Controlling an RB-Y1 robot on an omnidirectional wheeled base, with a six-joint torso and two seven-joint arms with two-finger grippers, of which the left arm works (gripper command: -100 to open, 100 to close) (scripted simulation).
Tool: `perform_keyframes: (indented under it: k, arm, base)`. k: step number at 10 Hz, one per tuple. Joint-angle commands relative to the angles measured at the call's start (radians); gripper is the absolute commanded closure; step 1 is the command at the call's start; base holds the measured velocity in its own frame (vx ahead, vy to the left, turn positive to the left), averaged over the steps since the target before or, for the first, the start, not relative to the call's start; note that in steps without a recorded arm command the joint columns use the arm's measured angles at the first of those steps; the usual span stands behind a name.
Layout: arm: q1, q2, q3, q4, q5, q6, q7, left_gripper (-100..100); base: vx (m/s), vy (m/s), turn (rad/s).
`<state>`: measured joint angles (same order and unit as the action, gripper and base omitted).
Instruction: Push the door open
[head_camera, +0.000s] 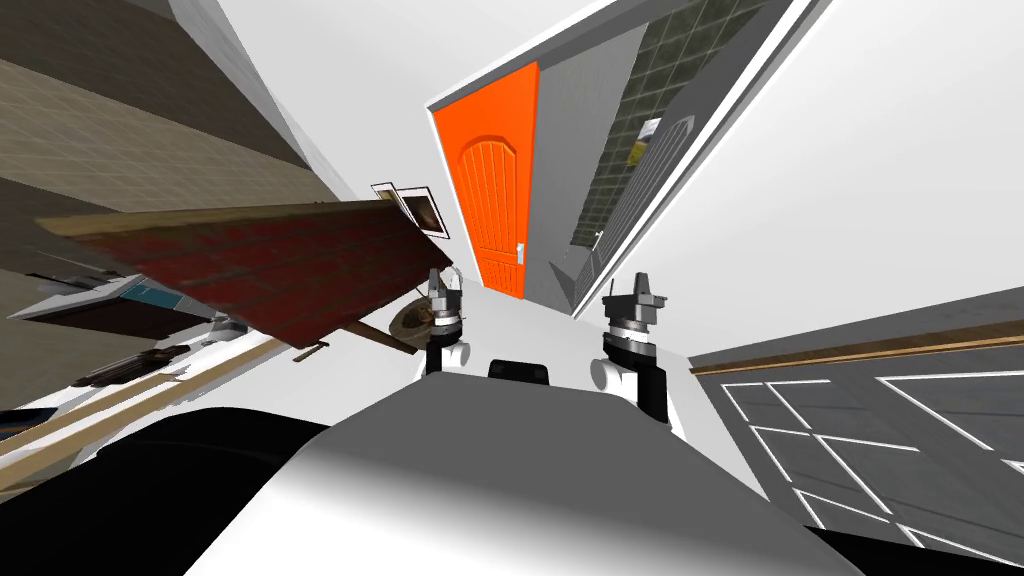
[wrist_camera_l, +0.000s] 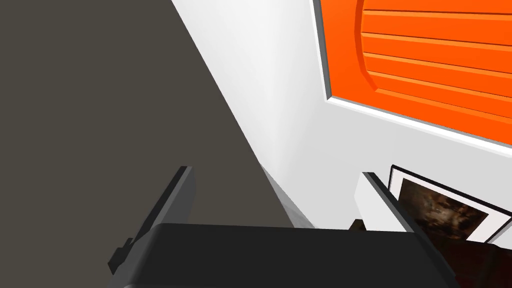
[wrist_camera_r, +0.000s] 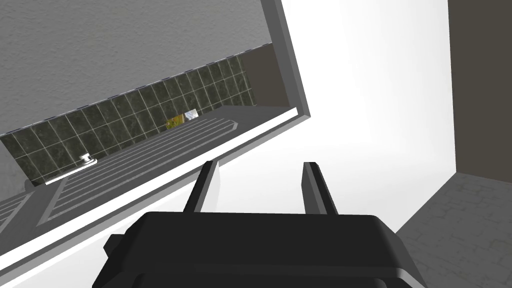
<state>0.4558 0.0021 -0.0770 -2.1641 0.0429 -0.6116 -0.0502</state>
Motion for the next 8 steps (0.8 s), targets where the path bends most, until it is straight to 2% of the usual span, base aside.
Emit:
perform_keyframes:
  k: [1,8]
  arm:
    - [-0.029,0.013,0.002,0.043,0.0,0.009,0.004,-100]
    - [-0.13,0.04,0.001,0.204,-0.007,0.025,0.015,-100]
  base:
    - [0.135,0.017,-0.022]
    - [0.102,0.02,-0.017]
